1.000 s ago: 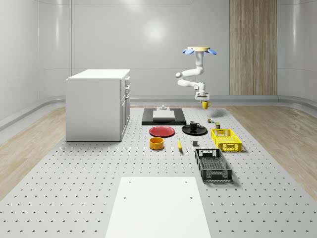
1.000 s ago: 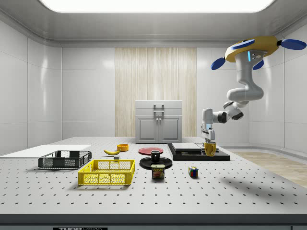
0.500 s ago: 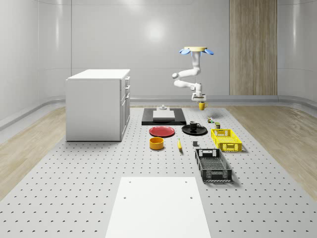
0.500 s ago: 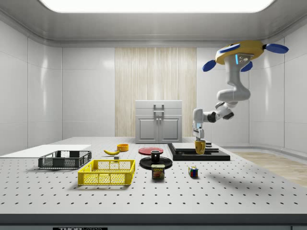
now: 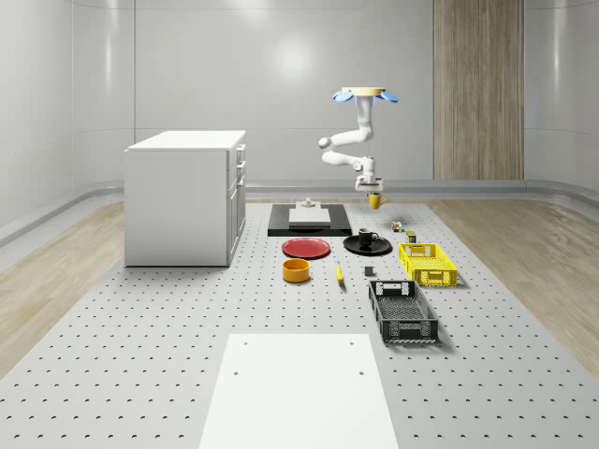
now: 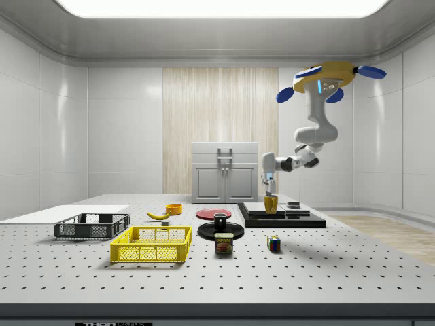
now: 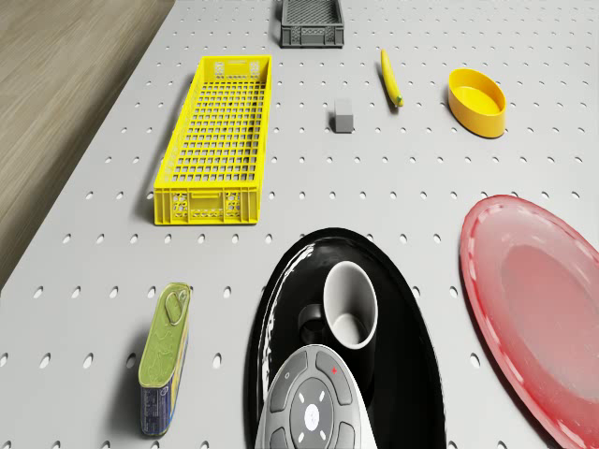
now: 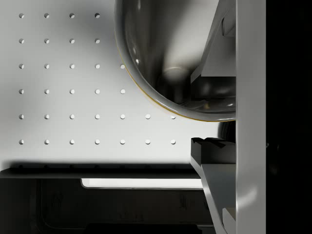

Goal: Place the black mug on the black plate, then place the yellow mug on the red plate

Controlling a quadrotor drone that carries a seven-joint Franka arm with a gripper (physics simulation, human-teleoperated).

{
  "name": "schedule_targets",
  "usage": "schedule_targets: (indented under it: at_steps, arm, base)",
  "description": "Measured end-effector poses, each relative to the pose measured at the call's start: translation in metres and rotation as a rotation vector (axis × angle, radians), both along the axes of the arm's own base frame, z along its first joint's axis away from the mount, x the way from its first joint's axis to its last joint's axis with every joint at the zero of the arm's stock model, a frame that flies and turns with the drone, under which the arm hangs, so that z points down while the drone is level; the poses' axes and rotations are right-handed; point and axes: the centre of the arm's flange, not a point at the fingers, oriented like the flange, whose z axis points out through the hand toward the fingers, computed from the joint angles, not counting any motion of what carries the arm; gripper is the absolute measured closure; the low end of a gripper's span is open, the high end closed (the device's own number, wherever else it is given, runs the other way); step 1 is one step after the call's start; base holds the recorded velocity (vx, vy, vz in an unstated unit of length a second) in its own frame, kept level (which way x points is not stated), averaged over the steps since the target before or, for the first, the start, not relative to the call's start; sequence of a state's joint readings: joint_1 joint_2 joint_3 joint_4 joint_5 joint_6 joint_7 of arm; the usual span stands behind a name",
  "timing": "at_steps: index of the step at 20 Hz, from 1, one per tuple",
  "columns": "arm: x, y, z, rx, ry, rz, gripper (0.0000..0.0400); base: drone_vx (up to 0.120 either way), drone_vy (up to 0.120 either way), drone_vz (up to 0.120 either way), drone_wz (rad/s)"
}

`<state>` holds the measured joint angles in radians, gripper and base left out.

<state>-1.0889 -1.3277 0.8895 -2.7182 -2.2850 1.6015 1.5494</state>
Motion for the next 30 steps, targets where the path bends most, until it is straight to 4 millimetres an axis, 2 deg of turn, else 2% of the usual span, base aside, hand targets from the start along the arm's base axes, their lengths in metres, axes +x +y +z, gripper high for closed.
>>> schedule_targets:
  at_steps: [30]
  arm:
    - [0.0, 0.0, 0.0, 0.0, 0.0, 0.0, 0.029]
  base:
    - [0.12, -0.12, 0.0, 0.0]
